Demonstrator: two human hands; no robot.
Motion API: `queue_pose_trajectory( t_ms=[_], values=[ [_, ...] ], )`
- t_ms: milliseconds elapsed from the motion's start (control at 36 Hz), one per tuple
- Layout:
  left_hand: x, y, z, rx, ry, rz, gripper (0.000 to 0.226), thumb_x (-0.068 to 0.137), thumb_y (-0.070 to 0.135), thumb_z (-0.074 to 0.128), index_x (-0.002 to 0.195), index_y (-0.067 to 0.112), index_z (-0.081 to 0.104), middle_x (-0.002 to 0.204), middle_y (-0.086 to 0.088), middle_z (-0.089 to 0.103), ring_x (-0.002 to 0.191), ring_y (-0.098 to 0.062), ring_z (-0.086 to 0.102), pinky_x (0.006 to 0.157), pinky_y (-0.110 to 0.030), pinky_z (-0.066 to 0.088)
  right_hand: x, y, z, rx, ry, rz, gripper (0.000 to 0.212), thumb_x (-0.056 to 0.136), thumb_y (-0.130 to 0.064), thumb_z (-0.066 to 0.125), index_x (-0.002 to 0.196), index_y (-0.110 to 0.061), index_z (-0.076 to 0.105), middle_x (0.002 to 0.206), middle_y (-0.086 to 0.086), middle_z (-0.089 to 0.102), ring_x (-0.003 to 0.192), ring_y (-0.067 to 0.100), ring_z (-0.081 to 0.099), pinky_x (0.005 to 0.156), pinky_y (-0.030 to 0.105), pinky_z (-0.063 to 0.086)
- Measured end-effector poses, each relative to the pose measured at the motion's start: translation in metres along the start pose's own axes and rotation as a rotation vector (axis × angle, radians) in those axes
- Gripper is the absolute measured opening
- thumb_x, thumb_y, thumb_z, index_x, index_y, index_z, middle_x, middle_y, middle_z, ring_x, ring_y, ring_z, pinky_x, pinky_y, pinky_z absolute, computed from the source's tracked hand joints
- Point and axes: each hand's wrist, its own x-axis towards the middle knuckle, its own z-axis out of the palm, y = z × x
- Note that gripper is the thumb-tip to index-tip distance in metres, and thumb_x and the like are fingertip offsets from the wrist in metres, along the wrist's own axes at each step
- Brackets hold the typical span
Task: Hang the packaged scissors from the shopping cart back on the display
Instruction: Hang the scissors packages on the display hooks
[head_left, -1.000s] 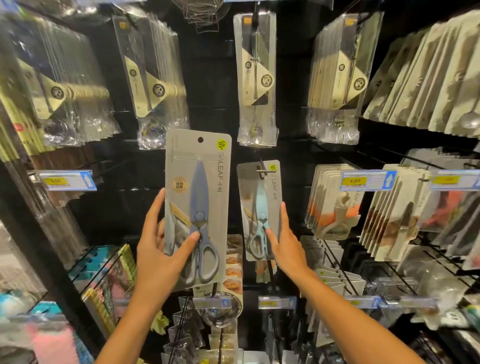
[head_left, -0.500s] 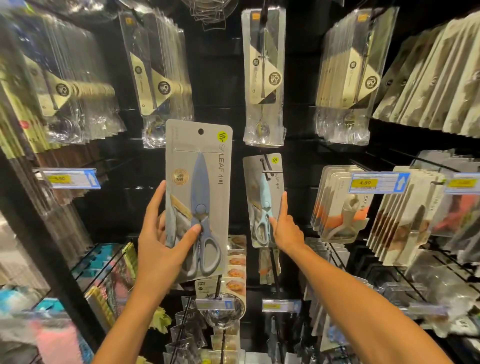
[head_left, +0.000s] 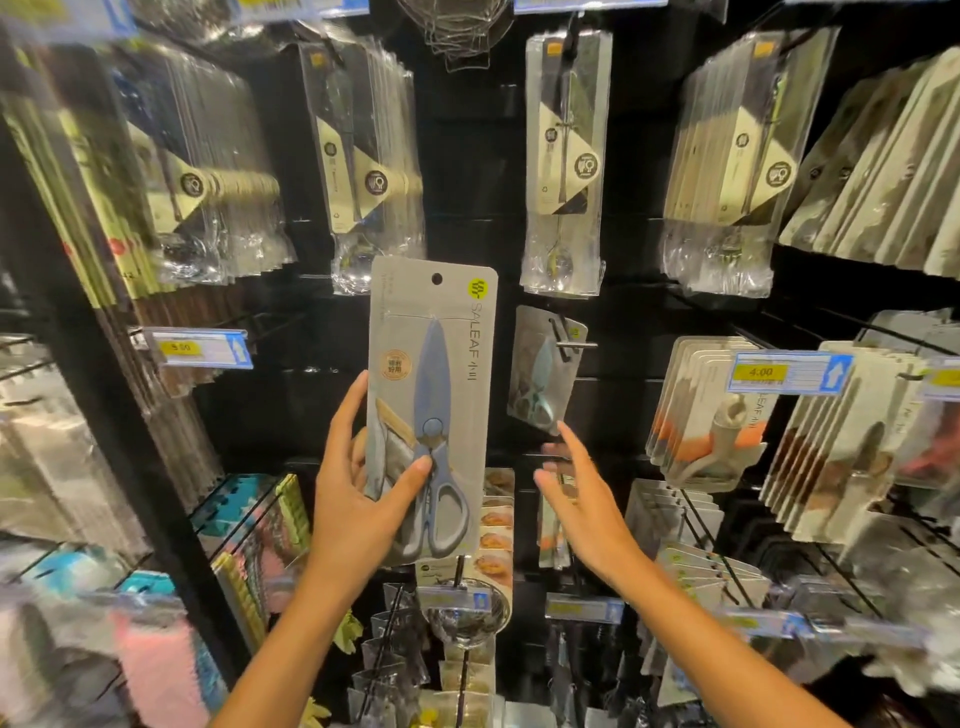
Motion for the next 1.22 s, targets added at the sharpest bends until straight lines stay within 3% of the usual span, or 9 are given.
queue_pose_trajectory(
  t_ms=[83, 194, 333, 417, 556, 722, 917, 1111, 1222],
  values=[
    [-0.005, 0.000, 0.000, -0.017, -0.002, -0.009, 0.089, 0.084, 0.009, 0.076, 0.153, 0.041, 0.029, 0.150, 0.011, 0.049, 0.130, -0.011, 0.056, 0.098, -0.037, 0.056, -0.016, -0.034, 0.004, 0.091, -0.112, -0.101, 0.064, 0.104, -0.035, 0.050, 0.157, -0.044, 0.015, 0.139, -0.021, 0.052, 0.124, 0.002, 0.056, 0.107, 0.031, 0.048],
    [-0.012, 0.002, 0.002, -0.050, -0.012, -0.021, 0.089, 0.085, 0.005, 0.076, 0.153, 0.038, 0.029, 0.145, 0.007, 0.055, 0.125, -0.011, 0.061, 0.094, -0.035, 0.058, -0.023, -0.076, 0.009, 0.166, -0.145, -0.204, 0.069, 0.106, -0.025, 0.049, 0.157, -0.046, 0.008, 0.136, -0.013, 0.058, 0.116, 0.004, 0.064, 0.096, 0.019, 0.051],
    [-0.022, 0.002, 0.003, -0.077, -0.025, -0.024, 0.090, 0.083, 0.003, 0.076, 0.153, 0.035, 0.028, 0.140, 0.005, 0.060, 0.121, -0.014, 0.064, 0.092, -0.030, 0.058, -0.024, -0.087, 0.015, 0.200, -0.098, -0.220, 0.074, 0.106, -0.014, 0.047, 0.152, -0.060, 0.012, 0.116, 0.009, 0.066, 0.106, 0.054, 0.058, 0.090, 0.067, 0.050],
    [-0.027, -0.001, 0.000, -0.076, -0.075, -0.048, 0.093, 0.082, 0.004, 0.078, 0.152, 0.037, 0.026, 0.141, 0.004, 0.058, 0.121, -0.015, 0.065, 0.092, -0.029, 0.058, -0.033, -0.082, 0.018, 0.165, -0.085, -0.207, 0.070, 0.106, -0.011, 0.046, 0.155, -0.053, 0.017, 0.118, -0.006, 0.069, 0.107, 0.035, 0.067, 0.090, 0.061, 0.054],
    [-0.034, -0.011, -0.003, -0.012, -0.144, -0.078, 0.104, 0.078, 0.010, 0.083, 0.152, 0.048, 0.021, 0.146, 0.005, 0.054, 0.124, -0.013, 0.062, 0.096, -0.031, 0.056, -0.049, -0.072, 0.016, 0.160, -0.093, -0.154, 0.069, 0.105, -0.007, 0.047, 0.157, -0.043, 0.019, 0.123, -0.016, 0.069, 0.116, 0.008, 0.067, 0.097, 0.032, 0.056],
    [-0.037, -0.016, 0.010, 0.039, -0.224, -0.116, 0.115, 0.076, 0.017, 0.085, 0.152, 0.058, 0.009, 0.148, 0.010, 0.050, 0.127, -0.012, 0.059, 0.096, -0.035, 0.057, -0.062, -0.064, 0.005, 0.121, -0.073, -0.115, 0.068, 0.106, -0.008, 0.046, 0.155, -0.047, 0.020, 0.127, -0.027, 0.064, 0.118, 0.001, 0.064, 0.095, 0.020, 0.054],
    [-0.032, -0.027, 0.037, 0.084, -0.352, -0.165, 0.120, 0.077, 0.022, 0.086, 0.150, 0.061, -0.002, 0.150, 0.012, 0.047, 0.128, -0.012, 0.058, 0.099, -0.049, 0.055, -0.073, -0.044, -0.012, 0.073, 0.004, -0.055, 0.070, 0.105, -0.010, 0.048, 0.155, -0.050, 0.020, 0.122, -0.032, 0.064, 0.109, 0.005, 0.068, 0.089, 0.028, 0.059],
    [-0.027, -0.027, 0.066, 0.116, -0.459, -0.176, 0.119, 0.080, 0.024, 0.084, 0.149, 0.062, -0.005, 0.157, 0.018, 0.036, 0.136, -0.001, 0.048, 0.106, -0.038, 0.050, -0.078, -0.025, -0.032, 0.058, 0.093, -0.005, 0.069, 0.105, -0.010, 0.050, 0.151, -0.052, 0.022, 0.120, -0.021, 0.069, 0.112, 0.000, 0.066, 0.087, 0.014, 0.054],
    [-0.022, -0.028, 0.076, 0.126, -0.479, -0.169, 0.118, 0.080, 0.027, 0.084, 0.150, 0.061, -0.004, 0.157, 0.017, 0.038, 0.137, -0.006, 0.048, 0.105, -0.047, 0.050, -0.075, -0.018, -0.041, 0.048, 0.124, 0.009, 0.069, 0.104, -0.010, 0.051, 0.151, -0.052, 0.024, 0.121, -0.016, 0.069, 0.110, 0.002, 0.067, 0.087, 0.018, 0.056]
  ],
)
